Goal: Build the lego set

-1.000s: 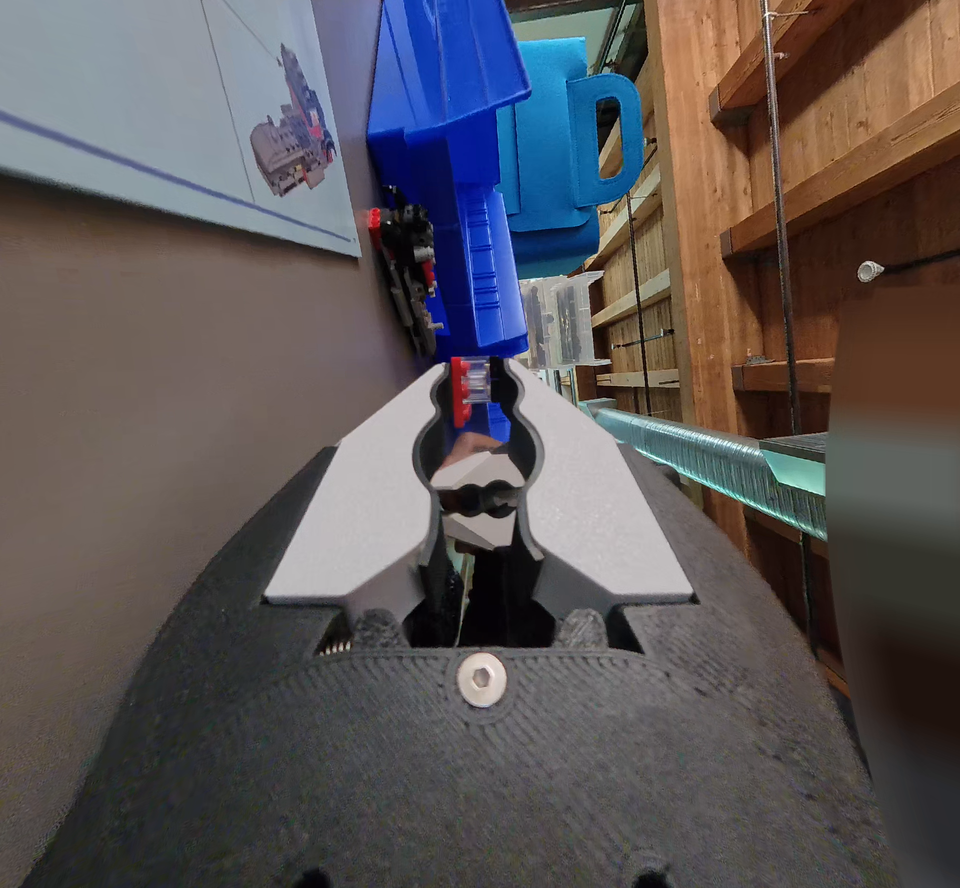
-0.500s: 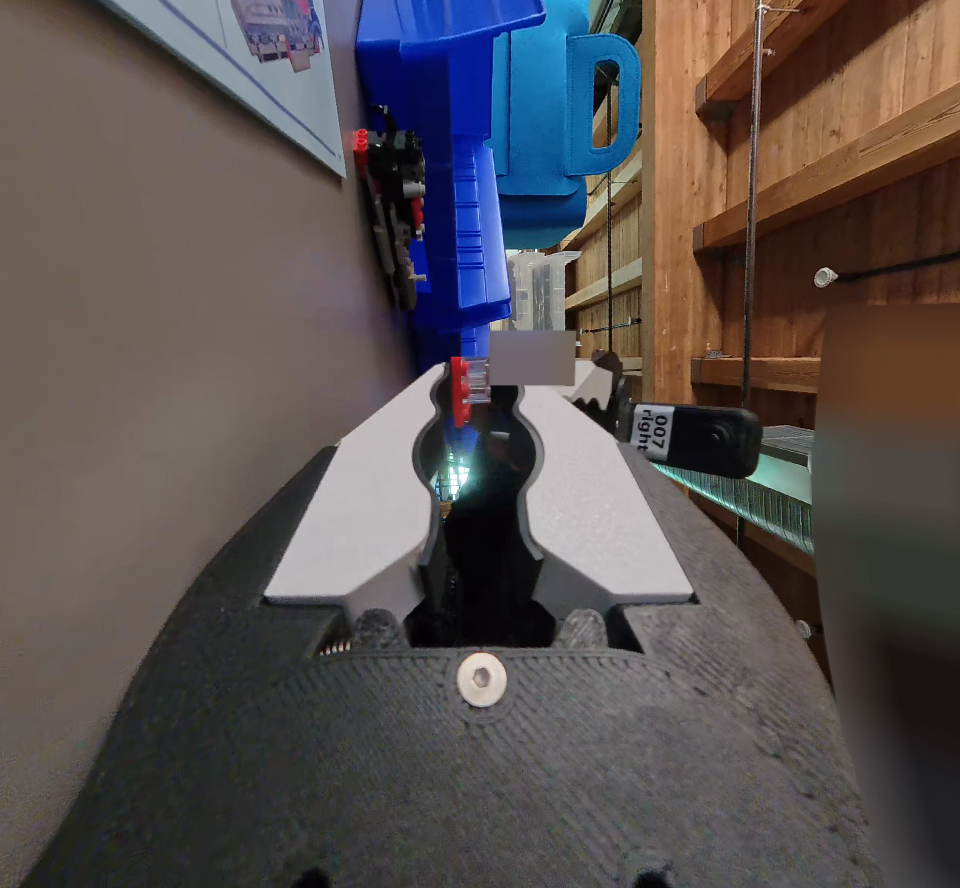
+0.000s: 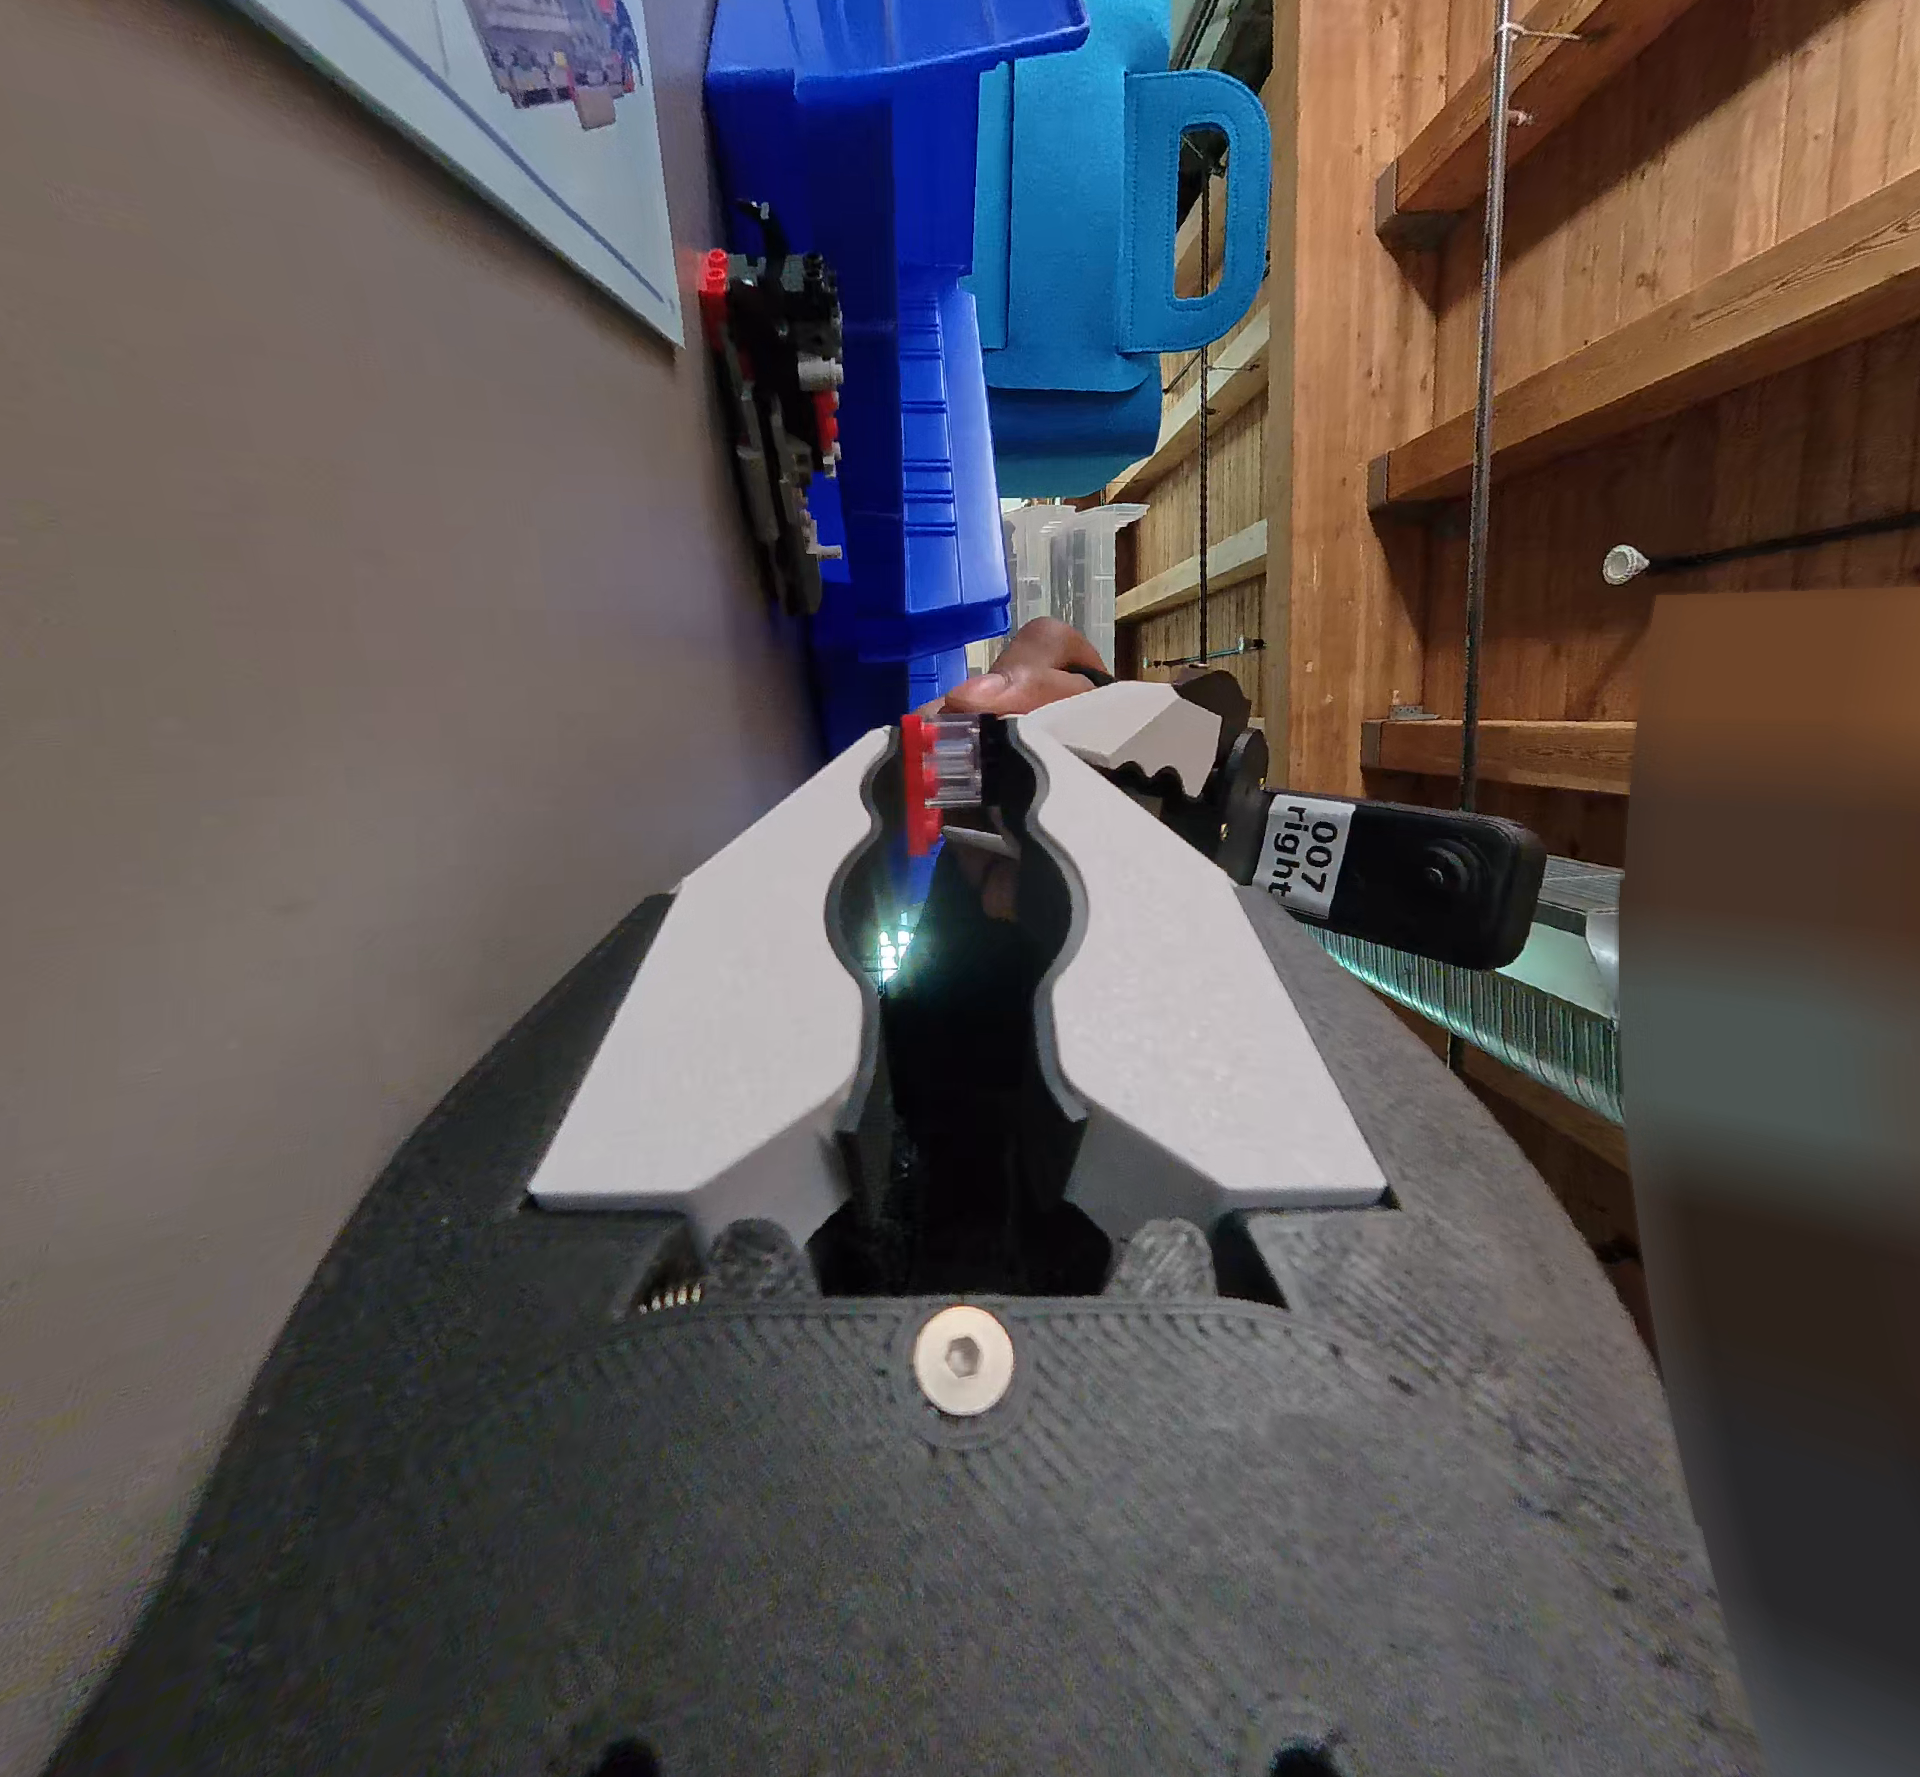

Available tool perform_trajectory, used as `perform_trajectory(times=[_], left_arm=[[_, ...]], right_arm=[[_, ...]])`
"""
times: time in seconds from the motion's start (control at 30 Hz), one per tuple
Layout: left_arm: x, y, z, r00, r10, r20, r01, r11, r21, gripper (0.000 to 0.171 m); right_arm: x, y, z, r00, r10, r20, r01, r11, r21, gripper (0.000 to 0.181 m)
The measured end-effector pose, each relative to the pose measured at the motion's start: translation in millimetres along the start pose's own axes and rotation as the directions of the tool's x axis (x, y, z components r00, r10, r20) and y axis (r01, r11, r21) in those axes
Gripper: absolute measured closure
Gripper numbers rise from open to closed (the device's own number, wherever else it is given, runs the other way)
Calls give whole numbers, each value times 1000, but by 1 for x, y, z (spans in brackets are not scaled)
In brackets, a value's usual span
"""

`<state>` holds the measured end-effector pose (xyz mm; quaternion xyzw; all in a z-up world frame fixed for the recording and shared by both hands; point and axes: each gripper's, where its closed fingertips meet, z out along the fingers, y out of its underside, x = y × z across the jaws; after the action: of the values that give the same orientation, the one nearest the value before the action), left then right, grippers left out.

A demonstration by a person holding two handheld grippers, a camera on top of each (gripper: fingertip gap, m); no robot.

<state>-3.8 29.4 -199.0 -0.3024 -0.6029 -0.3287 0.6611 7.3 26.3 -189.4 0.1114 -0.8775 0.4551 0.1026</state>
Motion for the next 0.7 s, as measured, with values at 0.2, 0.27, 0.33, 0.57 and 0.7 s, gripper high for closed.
perform_trajectory(times=[0.2,0.27,0.33,0.57,0.7], left_arm=[[0,0,0,1000,-1,-1,1,1000,4,155],[0,0,0,1000,-1,-1,1,1000,6,155],[0,-1,0,1000,-1,-1,1,1000,7,155],[2,-4,-2,1000,-13,-18,13,999,32,155],[2,-6,-3,1000,-14,-18,14,999,43,155]], right_arm=[[1,0,0,1000,-2,-8,2,1000,-2,170],[1,0,0,1000,-1,-11,1,1000,0,170],[1,1,0,1000,1,-12,-1,1000,1,170],[7,3,-6,993,110,-39,-109,994,23,162],[13,9,-16,881,474,-16,-469,876,111,151]])
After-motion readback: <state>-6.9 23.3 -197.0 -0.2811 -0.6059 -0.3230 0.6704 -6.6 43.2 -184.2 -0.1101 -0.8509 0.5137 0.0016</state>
